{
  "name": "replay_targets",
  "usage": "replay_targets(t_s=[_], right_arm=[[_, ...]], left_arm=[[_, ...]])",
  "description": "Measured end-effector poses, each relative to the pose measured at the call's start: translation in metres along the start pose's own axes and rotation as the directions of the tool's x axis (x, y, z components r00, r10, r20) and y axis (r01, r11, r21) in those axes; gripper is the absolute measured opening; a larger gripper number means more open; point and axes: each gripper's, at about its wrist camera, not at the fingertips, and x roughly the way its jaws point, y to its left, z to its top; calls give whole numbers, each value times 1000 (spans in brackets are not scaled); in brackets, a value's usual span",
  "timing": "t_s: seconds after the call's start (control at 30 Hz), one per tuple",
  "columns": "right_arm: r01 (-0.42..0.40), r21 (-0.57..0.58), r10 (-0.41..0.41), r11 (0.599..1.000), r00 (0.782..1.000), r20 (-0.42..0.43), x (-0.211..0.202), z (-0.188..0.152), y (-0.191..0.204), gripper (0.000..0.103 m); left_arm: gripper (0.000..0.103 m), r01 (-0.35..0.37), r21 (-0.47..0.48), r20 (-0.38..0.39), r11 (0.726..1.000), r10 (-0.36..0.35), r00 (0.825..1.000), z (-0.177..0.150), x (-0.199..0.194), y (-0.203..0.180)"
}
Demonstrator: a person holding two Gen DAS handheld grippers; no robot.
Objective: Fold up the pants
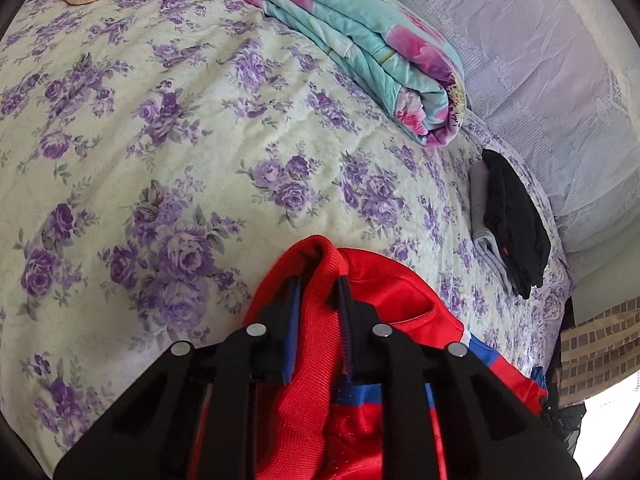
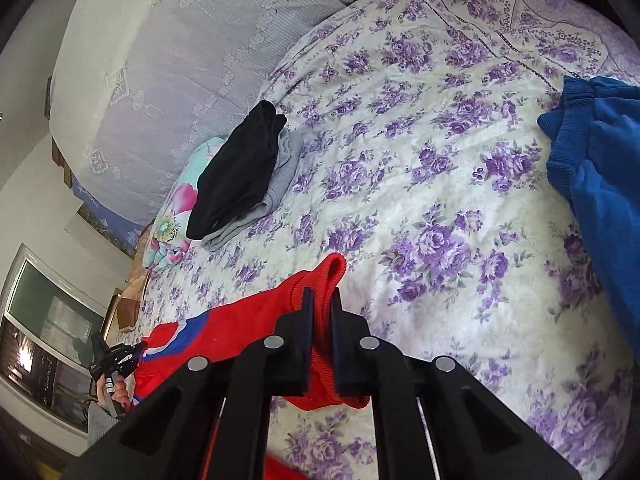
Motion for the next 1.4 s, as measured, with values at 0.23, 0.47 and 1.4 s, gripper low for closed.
replay_targets(t_s=[0.23, 0.47, 1.4], right_arm=[[-41, -62, 48, 997, 992, 121, -69, -4, 31, 6], [15, -60, -2, 998, 978, 210, -96, 22, 22, 3], [-3, -118, 18, 993, 992, 123, -42, 32, 28, 6]], left_arm=[[4, 94, 78, 122, 993, -103, 987, -11, -52, -24], [4, 133, 109, 199, 985, -153, 968, -5, -79, -40], [4, 177, 93, 253, 980, -195, 948, 1, -80, -41]])
